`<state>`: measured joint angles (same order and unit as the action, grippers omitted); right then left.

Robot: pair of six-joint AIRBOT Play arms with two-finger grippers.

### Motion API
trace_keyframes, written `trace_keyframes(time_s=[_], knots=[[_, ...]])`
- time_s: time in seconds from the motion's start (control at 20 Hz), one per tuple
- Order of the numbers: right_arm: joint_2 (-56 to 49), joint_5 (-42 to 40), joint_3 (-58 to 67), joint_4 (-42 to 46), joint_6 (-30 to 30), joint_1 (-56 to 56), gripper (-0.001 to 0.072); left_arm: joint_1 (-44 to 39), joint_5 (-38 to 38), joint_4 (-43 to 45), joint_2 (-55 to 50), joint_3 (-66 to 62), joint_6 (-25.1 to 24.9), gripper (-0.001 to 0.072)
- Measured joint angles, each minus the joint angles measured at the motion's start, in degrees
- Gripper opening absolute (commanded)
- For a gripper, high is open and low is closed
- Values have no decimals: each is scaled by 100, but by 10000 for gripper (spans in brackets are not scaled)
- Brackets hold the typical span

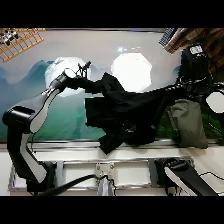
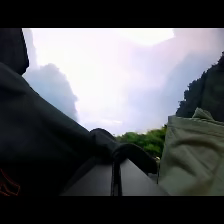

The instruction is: Fold the clothes and pants, and hang the long-sleeved shirts on hangers.

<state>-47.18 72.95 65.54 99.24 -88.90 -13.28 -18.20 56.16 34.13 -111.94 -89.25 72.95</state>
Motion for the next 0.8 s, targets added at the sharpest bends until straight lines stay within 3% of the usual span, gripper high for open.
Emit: trace_keyframes(time_s=[0.3,0.65,0.8], knots=[[0,-358,0,39,0,2,22,195,125,-385,328,-332,-367,1],[-42,-3289,343,151,-542,63,22,1047,-1152,-415,2573,-393,-831,-1],[-11,-3718,1097,-63,-671,68,20,1303,-1587,-101,3797,-398,-890,-1]])
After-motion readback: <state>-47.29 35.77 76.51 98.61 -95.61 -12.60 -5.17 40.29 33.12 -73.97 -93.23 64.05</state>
